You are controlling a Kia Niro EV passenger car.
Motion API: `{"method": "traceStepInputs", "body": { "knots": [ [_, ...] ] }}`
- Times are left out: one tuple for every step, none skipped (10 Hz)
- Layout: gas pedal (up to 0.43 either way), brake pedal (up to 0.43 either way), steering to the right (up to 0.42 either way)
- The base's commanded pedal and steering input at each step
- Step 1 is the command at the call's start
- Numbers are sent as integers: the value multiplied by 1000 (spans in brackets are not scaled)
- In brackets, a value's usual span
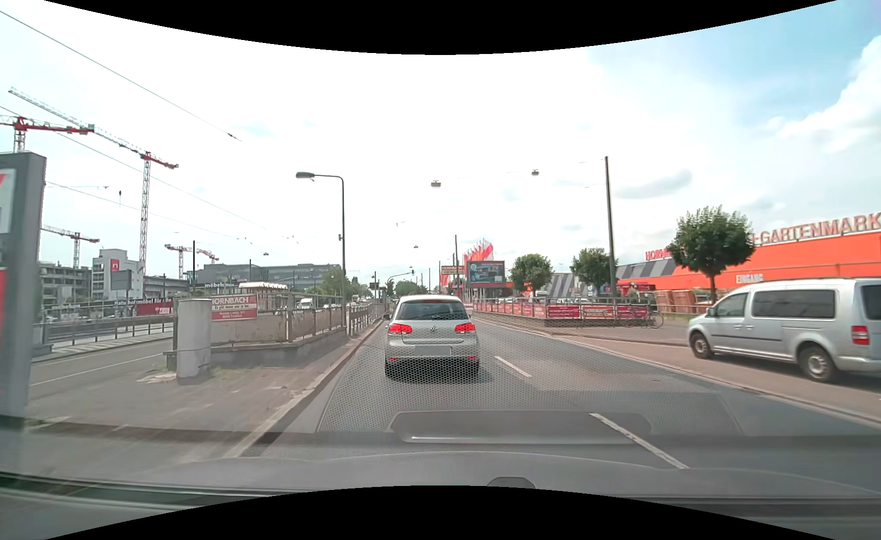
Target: Follow the waypoints while adhering to traffic rules and regulations
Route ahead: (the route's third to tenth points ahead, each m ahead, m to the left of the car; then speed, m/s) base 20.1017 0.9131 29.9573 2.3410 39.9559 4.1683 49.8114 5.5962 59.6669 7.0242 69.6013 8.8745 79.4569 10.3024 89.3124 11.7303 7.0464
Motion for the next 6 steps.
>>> {"method": "traceStepInputs", "body": {
  "knots": [
    [87, 0, -98],
    [110, 0, -96],
    [118, 0, -94],
    [118, 0, -86],
    [118, 0, -65],
    [118, 0, -46]
  ]
}}
